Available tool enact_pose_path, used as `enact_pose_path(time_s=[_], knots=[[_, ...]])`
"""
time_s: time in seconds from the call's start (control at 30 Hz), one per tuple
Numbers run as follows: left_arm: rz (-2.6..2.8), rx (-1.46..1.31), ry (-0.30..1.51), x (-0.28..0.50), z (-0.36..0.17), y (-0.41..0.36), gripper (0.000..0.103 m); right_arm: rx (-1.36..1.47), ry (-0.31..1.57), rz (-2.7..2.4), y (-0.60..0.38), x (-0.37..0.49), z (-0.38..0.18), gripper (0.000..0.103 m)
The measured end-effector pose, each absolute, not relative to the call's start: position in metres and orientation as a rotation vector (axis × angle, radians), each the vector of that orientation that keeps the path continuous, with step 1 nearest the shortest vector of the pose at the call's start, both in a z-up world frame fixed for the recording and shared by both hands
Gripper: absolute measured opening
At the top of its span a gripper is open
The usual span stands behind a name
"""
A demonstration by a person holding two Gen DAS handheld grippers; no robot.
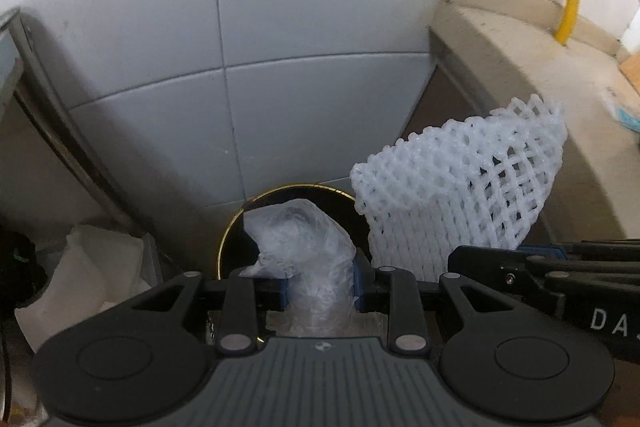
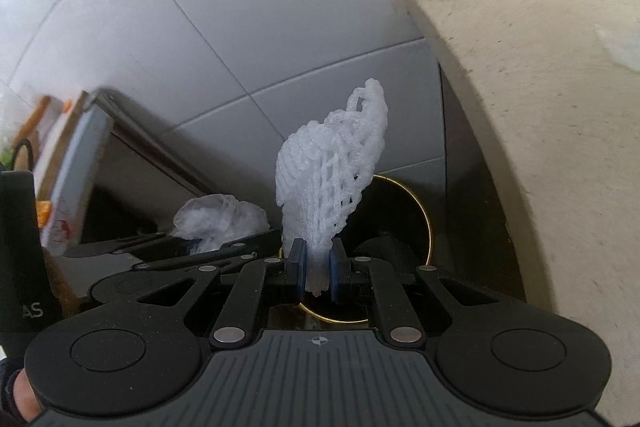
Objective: Collect trash
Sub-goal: 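Carry the plastic bag and foam net with both tools over the black bin, then open both tools to drop the bag and net into the bin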
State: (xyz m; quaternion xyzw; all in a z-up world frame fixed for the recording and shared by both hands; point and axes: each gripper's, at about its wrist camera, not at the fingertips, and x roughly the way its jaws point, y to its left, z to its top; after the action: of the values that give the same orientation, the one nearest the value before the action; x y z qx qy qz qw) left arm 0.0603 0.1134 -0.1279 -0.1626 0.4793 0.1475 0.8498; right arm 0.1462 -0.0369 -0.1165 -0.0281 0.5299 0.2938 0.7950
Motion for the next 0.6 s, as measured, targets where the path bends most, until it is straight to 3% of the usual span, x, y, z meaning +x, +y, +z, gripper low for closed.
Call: enact_pose_path(time_s=[0.27,0.6], knots=[[0.323,-0.347,1.037,0.075,-0.148,0.119,0.024,-0.118,1.181,0.603,-0.020,0.161,-0.141,0.016],[0.370,-0.388,1.099,0.089,-0.177,0.134,0.037,-0.151,1.250,0.569,-0.004,0.183,-0.176,0.022]])
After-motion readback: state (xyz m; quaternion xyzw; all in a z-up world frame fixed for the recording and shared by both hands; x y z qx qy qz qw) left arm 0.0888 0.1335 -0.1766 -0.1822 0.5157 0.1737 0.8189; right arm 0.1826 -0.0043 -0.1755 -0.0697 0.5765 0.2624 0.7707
